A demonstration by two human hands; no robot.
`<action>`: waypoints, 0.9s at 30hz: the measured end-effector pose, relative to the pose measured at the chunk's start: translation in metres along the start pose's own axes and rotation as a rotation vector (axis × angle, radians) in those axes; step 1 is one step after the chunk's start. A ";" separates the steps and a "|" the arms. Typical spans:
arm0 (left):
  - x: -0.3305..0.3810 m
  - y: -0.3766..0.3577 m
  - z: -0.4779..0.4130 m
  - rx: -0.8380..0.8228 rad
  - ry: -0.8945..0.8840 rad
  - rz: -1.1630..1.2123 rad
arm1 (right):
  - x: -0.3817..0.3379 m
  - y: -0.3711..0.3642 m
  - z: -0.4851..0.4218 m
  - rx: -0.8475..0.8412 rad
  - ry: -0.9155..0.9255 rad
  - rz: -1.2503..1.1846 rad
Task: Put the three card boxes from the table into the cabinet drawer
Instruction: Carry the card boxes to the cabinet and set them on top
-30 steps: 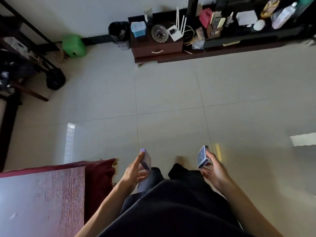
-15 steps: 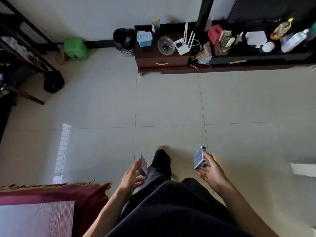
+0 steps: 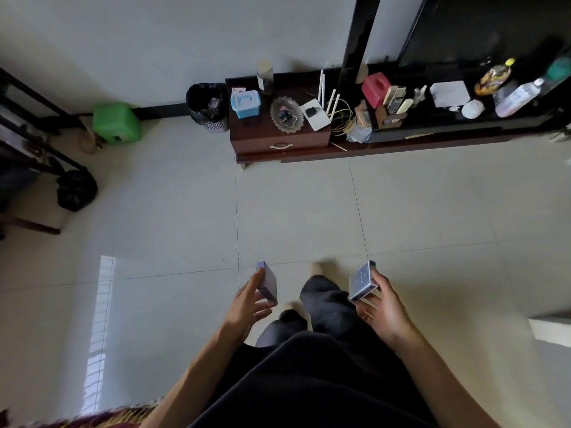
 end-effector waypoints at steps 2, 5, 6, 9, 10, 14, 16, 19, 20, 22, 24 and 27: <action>0.023 -0.012 -0.016 -0.008 0.004 -0.008 | -0.024 -0.010 -0.018 -0.003 -0.014 -0.012; 0.057 -0.026 -0.036 0.013 0.009 -0.014 | -0.067 -0.026 -0.043 -0.038 -0.057 -0.080; 0.069 -0.031 -0.043 0.024 0.012 -0.009 | -0.082 -0.032 -0.050 -0.051 -0.072 -0.098; 0.104 -0.048 -0.060 0.035 0.027 0.039 | -0.126 -0.052 -0.067 -0.084 -0.092 -0.136; 0.117 -0.051 -0.065 0.040 0.026 0.061 | -0.141 -0.061 -0.072 -0.098 -0.091 -0.135; 0.162 -0.061 -0.079 0.063 0.048 0.115 | -0.191 -0.098 -0.084 -0.137 -0.115 -0.115; 0.179 -0.061 -0.088 0.071 0.068 0.150 | -0.212 -0.116 -0.091 -0.152 -0.118 -0.112; 0.203 -0.053 -0.108 0.079 0.075 0.180 | -0.235 -0.145 -0.107 -0.154 -0.123 -0.093; 0.209 -0.050 -0.116 0.081 0.088 0.188 | -0.241 -0.154 -0.113 -0.146 -0.126 -0.088; 0.222 -0.040 -0.132 0.090 0.116 0.202 | -0.251 -0.171 -0.126 -0.128 -0.137 -0.081; 0.241 -0.030 -0.149 0.098 0.129 0.206 | -0.262 -0.190 -0.138 -0.102 -0.143 -0.077; 0.277 -0.011 -0.171 0.123 0.129 0.207 | -0.277 -0.218 -0.151 -0.061 -0.131 -0.066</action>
Point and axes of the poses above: each hand's wrist, its own z-axis away from the middle knuckle, its own y-axis out of the back of the hand, x = y × z, the point moved 9 cm from there along -z, towards the middle knuckle, and after that the axes turned 5 degrees about x, right-handed, at the moved point
